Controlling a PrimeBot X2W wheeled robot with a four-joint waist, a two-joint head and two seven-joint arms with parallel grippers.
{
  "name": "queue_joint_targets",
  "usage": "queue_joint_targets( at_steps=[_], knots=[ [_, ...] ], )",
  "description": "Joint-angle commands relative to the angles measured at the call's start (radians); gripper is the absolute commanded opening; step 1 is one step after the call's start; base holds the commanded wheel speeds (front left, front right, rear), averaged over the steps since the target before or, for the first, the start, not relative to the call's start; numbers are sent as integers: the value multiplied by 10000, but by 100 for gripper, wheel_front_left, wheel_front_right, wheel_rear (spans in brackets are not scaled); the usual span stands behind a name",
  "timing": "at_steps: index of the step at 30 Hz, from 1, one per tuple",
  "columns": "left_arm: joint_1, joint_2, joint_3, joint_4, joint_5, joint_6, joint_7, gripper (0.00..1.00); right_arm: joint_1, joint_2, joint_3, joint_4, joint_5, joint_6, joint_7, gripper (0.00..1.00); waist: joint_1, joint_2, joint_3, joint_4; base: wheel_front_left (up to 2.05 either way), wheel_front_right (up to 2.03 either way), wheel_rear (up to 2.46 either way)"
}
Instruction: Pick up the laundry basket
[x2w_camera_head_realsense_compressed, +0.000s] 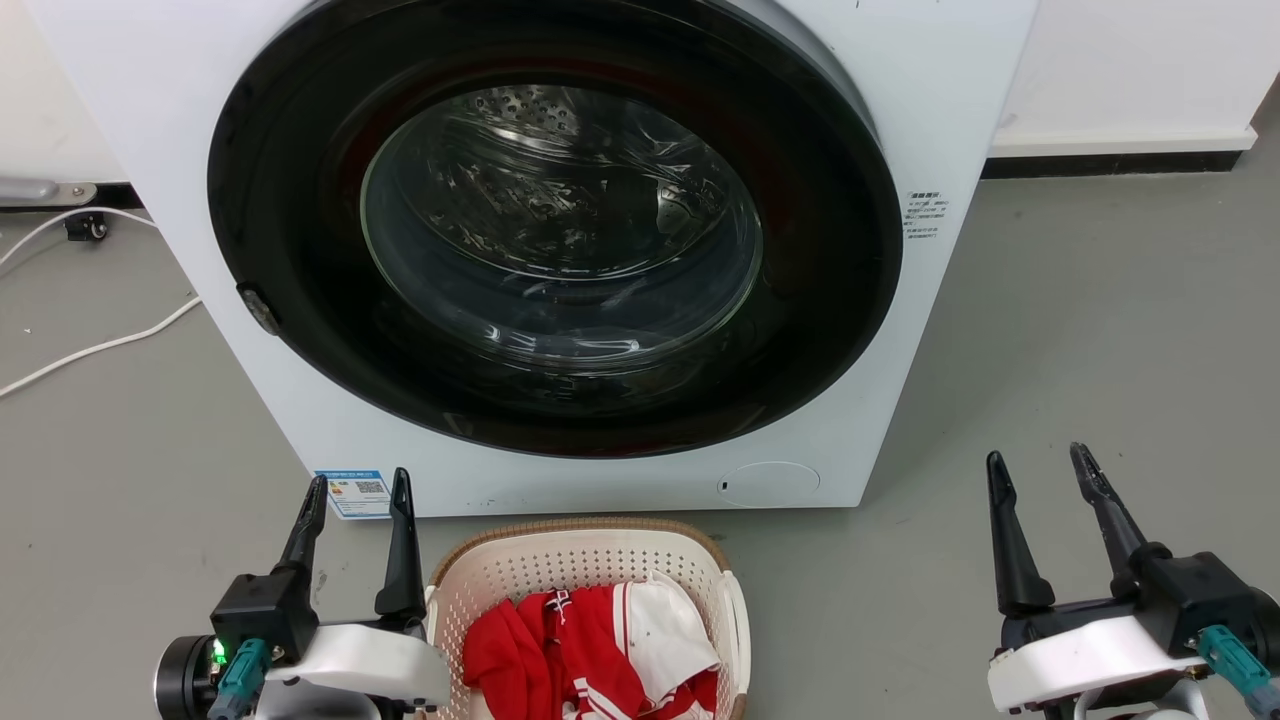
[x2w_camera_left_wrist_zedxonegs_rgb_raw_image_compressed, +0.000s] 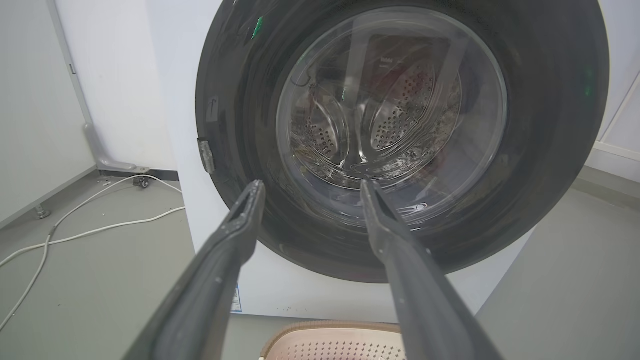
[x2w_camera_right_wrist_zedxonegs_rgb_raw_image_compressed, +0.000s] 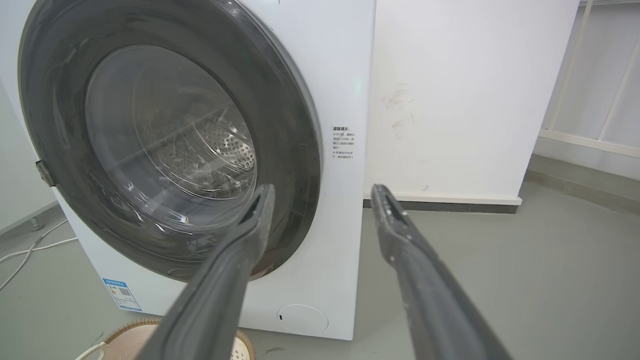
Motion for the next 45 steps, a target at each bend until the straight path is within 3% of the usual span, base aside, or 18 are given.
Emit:
queue_joint_targets(
  at_steps=[1,11,45],
  knots=[
    [107,33,1,-12,197,42,-87,100,97,-38,25,-73,-215,-3,-85,100,0,-1,1,2,0,0,0],
    [187,32,-7,-12,876,130,-266,100,141,-39,49,-105,-751,-3,-259,100,0,-1,28,-10,0,0,0],
    [-115,30,264,560,1046,168,-241,100,-134,-34,321,228,-395,-3,-241,100,0,-1,273,59,0,0,0]
  ],
)
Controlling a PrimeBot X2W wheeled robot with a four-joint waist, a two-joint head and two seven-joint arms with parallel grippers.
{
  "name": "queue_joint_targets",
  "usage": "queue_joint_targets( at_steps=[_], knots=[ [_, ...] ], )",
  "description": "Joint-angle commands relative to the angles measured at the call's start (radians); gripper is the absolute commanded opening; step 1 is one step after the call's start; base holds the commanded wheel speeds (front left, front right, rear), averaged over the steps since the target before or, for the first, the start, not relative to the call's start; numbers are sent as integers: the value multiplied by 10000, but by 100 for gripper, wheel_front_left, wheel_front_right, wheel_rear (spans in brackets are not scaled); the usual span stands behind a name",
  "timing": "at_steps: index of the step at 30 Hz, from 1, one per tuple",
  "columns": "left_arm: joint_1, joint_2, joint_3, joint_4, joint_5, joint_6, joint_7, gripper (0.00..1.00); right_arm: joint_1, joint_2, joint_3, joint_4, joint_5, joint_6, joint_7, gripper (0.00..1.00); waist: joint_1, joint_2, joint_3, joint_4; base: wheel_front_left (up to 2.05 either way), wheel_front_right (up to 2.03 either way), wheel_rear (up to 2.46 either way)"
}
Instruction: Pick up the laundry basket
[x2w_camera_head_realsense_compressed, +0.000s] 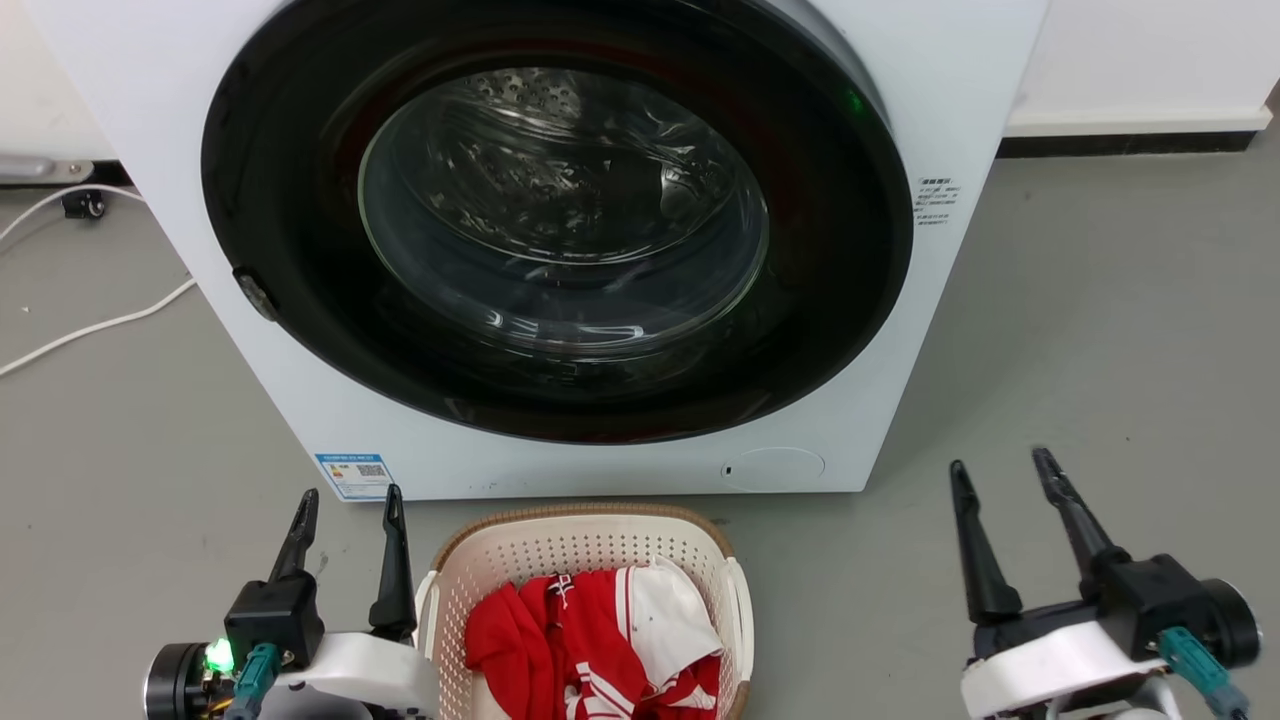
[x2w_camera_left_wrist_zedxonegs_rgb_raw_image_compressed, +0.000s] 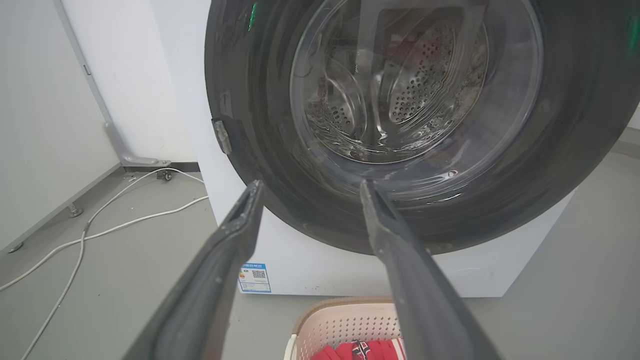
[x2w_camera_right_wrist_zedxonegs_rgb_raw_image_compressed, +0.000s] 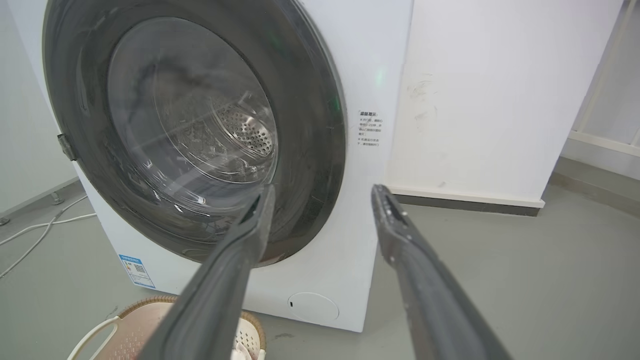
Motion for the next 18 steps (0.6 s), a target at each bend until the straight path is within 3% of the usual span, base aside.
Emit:
queue_joint_targets(
  at_steps=[1,11,18],
  knots=[
    [-139,27,25,33,57,-62,-26,100,-170,-26,67,11,46,-3,-28,100,0,0,86,23,0,0,0],
    [-1432,336,558,1324,-40,-497,-25,100,-1562,-25,1100,832,453,-3,-27,100,0,0,1472,134,0,0,0],
    [-2749,724,782,2529,-85,-763,-25,100,-2923,-25,1806,2067,169,-3,-28,100,0,0,2829,86,0,0,0]
  ],
)
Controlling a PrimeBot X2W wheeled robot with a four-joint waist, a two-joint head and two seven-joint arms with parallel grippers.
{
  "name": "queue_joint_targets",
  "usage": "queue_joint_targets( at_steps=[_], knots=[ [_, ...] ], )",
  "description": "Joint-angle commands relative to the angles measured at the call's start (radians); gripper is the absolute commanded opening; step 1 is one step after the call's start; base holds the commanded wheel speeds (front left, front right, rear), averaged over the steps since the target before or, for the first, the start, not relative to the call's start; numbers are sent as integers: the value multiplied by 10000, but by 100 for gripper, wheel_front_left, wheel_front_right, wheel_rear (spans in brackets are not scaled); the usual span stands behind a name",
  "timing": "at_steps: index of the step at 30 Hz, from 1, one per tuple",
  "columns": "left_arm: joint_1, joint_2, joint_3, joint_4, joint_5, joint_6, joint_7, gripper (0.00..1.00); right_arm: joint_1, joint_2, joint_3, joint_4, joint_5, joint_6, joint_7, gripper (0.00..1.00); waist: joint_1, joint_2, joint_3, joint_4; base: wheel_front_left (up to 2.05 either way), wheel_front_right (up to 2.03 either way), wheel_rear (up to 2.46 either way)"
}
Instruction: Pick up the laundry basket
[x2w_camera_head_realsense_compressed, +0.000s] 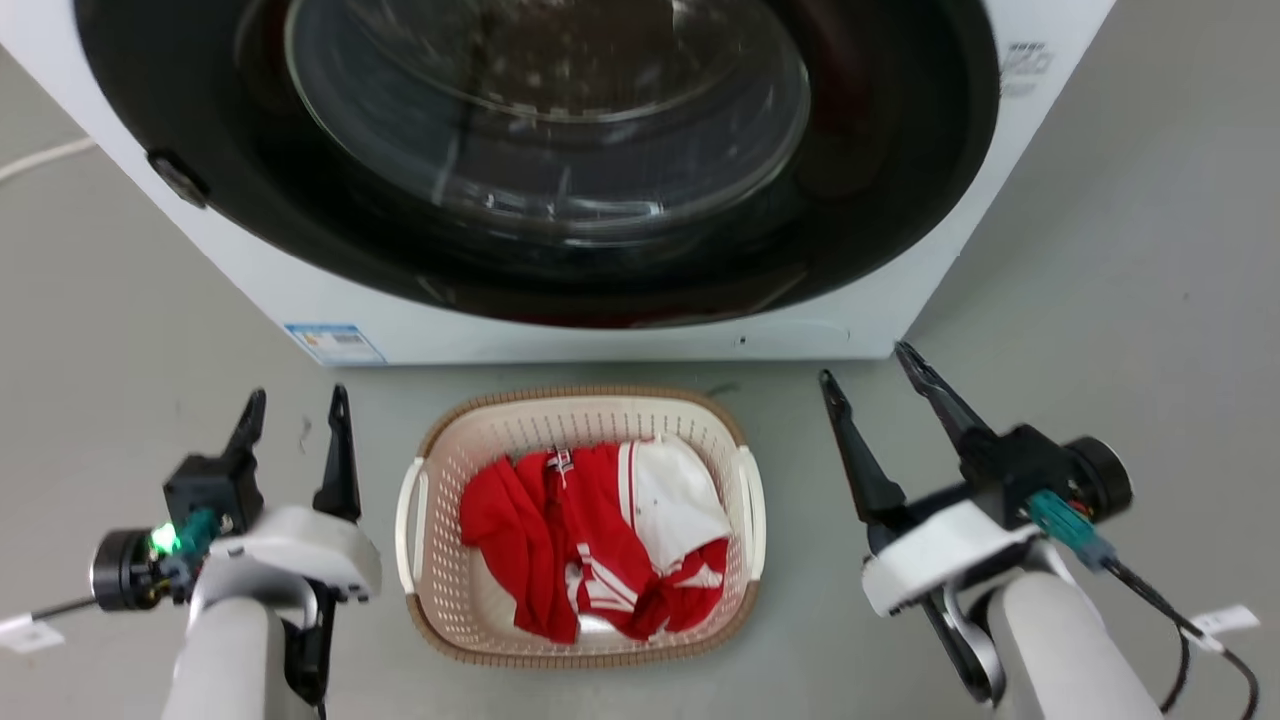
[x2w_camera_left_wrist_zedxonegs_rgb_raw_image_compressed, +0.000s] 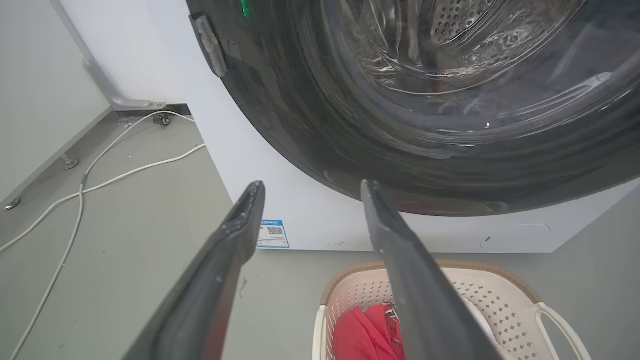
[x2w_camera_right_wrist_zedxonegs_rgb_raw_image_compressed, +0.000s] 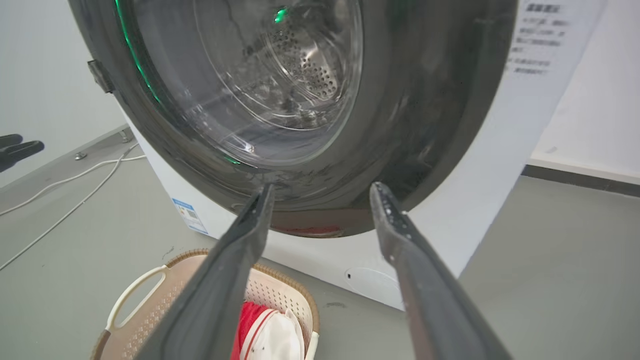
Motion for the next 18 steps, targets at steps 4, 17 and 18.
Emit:
queue_joint_targets(
  at_steps=[4,17,18],
  knots=[
    [-823,225,22,672,-58,-121,-25,100,-943,-23,367,814,-154,-5,-27,100,-1,0,1310,-97,0,0,0],
    [-2940,970,-406,3291,-4,-301,-25,100,-3244,-20,1328,3897,-206,-7,-27,100,-1,0,3578,-130,0,0,0],
    [-3086,956,-449,3463,-18,-306,-25,100,-3378,-20,1383,4110,-197,-7,-27,100,-1,0,3718,-97,0,0,0]
  ],
)
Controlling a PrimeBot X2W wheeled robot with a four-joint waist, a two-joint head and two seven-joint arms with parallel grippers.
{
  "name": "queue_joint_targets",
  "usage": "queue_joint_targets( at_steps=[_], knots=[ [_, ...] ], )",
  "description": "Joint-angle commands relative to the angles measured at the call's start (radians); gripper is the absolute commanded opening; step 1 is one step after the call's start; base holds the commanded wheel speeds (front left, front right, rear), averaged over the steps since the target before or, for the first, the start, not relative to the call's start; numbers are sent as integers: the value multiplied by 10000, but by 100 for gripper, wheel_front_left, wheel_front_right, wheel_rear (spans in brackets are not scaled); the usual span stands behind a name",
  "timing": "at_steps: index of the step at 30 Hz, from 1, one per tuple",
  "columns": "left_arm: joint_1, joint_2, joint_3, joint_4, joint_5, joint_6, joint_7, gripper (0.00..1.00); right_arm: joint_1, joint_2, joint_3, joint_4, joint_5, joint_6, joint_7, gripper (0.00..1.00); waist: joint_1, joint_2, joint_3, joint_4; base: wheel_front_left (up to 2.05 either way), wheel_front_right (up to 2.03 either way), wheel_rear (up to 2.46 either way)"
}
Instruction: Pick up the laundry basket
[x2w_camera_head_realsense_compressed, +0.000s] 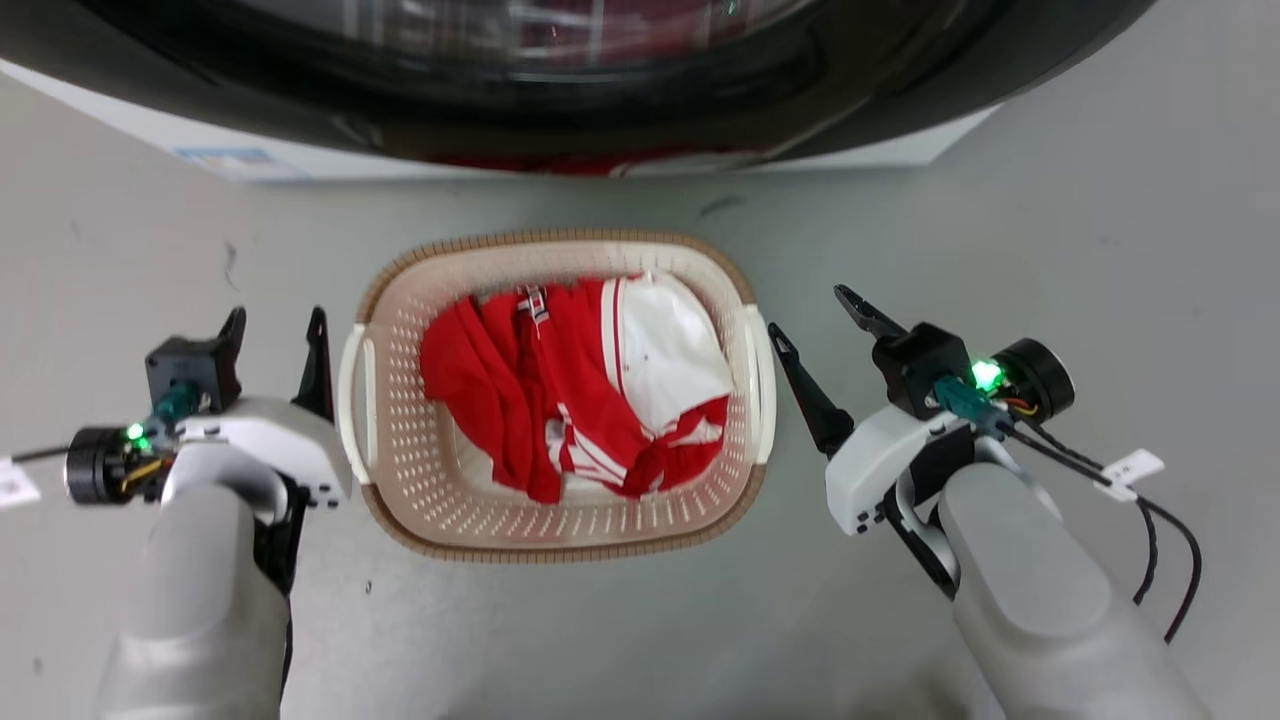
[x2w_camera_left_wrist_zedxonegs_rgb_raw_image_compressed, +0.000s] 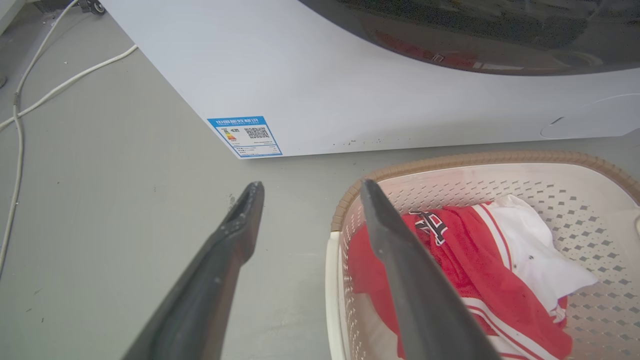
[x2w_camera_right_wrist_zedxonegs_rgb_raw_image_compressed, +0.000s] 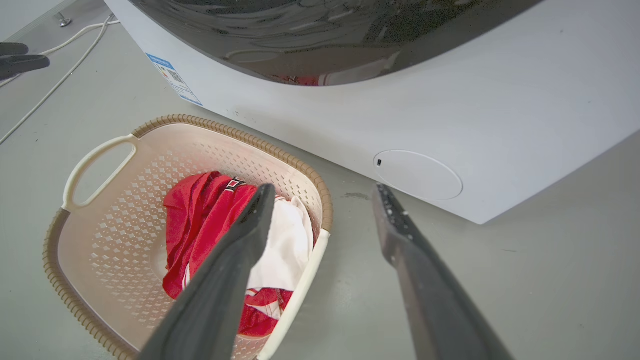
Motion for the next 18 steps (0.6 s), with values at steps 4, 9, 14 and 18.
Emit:
queue_joint_targets(
  at_steps=[4,9,14,18],
  knots=[
    [-651,27,-170,615,-19,-27,-25,100,-680,-13,331,882,142,-5,-23,100,-2,0,865,126,0,0,0],
    [-1161,-7,-319,1213,-73,-39,-25,100,-1372,-16,796,1900,471,-5,-23,100,-2,0,1397,212,0,0,0],
    [-1548,11,-457,1764,-122,-43,-24,100,-1938,-16,1263,2672,911,-5,-23,100,-2,0,1830,255,0,0,0],
    [-1696,-80,-591,2043,-133,-46,-24,100,-2228,-13,1595,3086,1188,-5,-23,100,-2,0,2093,323,0,0,0]
  ],
)
